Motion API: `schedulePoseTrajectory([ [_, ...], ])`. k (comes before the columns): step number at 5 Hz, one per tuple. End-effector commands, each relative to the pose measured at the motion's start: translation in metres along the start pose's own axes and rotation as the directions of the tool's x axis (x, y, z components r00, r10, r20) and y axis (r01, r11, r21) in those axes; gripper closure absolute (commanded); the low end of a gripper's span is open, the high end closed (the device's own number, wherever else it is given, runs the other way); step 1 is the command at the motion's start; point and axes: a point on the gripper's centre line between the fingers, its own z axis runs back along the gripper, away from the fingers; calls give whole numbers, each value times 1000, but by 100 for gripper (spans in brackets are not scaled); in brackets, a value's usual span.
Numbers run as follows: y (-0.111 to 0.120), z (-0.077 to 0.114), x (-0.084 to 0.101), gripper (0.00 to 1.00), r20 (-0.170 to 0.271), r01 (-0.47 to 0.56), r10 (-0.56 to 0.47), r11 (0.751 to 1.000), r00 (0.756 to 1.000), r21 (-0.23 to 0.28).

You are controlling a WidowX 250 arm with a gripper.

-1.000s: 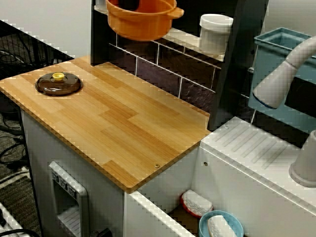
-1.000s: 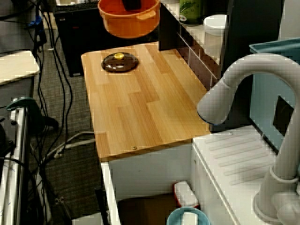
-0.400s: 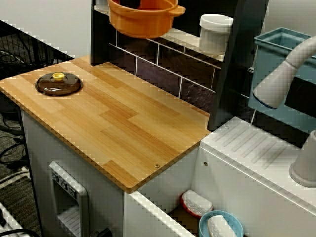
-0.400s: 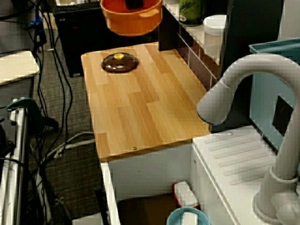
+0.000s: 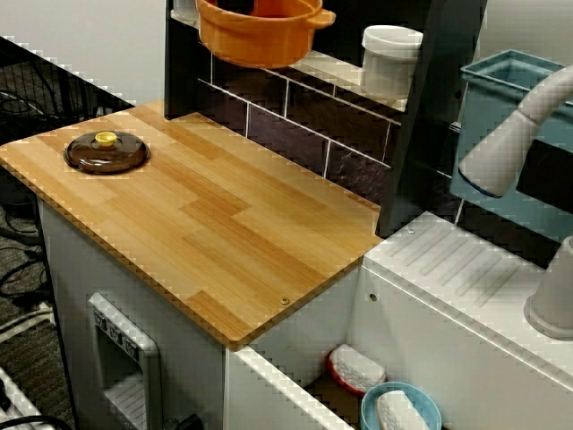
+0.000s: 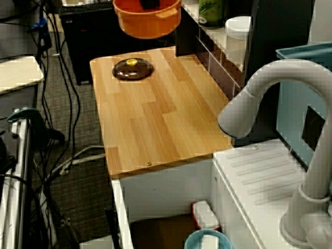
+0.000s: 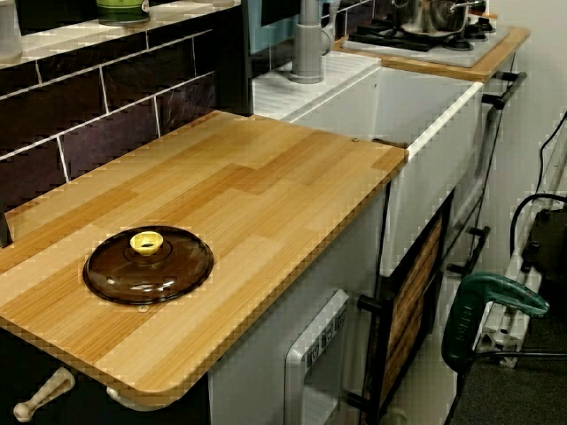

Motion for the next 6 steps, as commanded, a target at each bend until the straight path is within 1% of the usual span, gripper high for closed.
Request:
schedulePoseTrajectory([
  [1, 8, 14, -4, 100, 41, -5, 4, 1000, 999, 19],
  [6, 14, 19, -7, 100, 48, -17, 16, 1000, 999, 11],
])
